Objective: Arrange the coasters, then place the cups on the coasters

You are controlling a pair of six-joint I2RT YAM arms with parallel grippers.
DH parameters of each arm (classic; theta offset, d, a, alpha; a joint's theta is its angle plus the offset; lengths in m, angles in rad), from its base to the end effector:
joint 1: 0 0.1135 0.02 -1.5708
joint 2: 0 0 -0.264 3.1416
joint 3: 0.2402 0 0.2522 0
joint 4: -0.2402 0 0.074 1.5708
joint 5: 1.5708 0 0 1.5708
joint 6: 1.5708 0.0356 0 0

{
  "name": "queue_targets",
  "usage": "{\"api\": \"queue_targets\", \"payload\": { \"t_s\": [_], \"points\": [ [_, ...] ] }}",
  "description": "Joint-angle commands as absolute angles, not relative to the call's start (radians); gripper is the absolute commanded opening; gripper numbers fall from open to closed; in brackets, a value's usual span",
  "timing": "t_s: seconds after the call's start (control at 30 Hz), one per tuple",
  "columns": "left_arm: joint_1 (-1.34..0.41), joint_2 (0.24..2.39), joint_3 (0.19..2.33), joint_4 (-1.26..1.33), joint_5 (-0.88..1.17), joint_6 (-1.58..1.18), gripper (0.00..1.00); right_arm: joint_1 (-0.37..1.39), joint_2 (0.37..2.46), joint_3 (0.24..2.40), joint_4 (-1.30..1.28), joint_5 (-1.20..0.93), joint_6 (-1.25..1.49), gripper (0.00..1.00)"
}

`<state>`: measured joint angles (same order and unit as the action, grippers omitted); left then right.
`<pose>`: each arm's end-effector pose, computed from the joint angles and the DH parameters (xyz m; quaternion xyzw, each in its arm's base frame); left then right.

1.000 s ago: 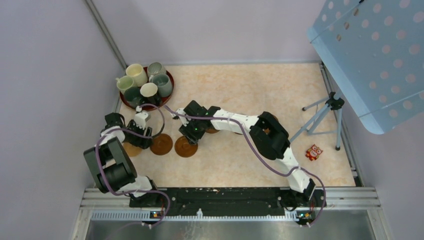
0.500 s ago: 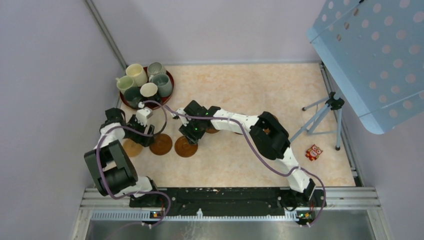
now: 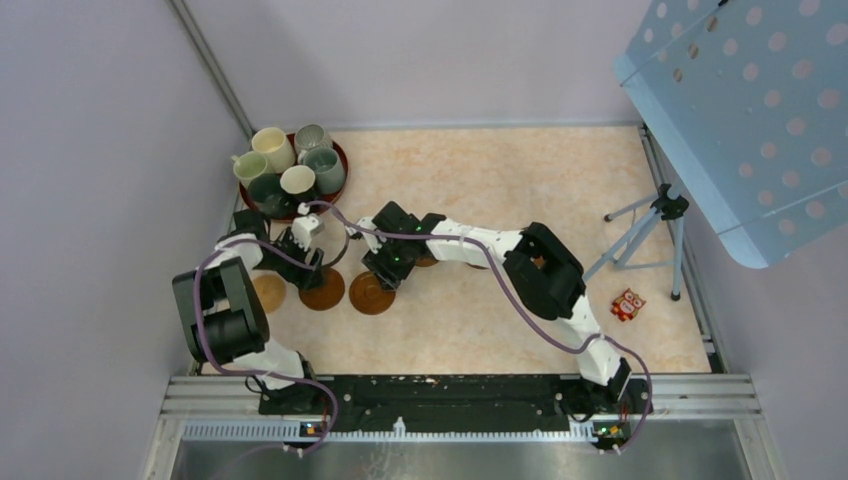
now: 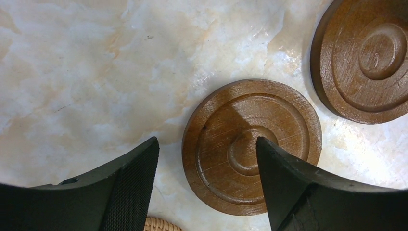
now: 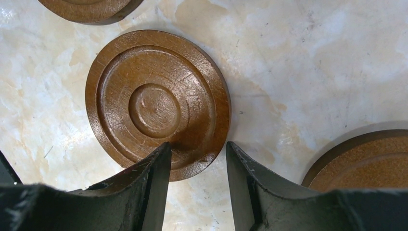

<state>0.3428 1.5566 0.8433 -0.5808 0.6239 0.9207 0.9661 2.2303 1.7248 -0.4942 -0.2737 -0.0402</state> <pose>0.2602 0.0708 0.1636 0.3092 0.8915 -0.1678 0.2854 0.2671 0.4034 0.1649 -0.4920 0.8142 0.2417 0.1912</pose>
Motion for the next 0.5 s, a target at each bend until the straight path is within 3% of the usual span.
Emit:
{"api": "queue_targets", "payload": {
  "t_s": [0.0,0.47],
  "points": [
    [0.339,1.56,0.868,-0.626,0.664,0.977,0.78,0.958,2.199,1.683,-0.548,-0.272,-0.029,0.46],
    [0.34,1.487,0.802,-0.675,0.616,1.054,0.58,0.956,2.166,1.638,-0.549,-0.281,-0.031,0.46]
  ]
}}
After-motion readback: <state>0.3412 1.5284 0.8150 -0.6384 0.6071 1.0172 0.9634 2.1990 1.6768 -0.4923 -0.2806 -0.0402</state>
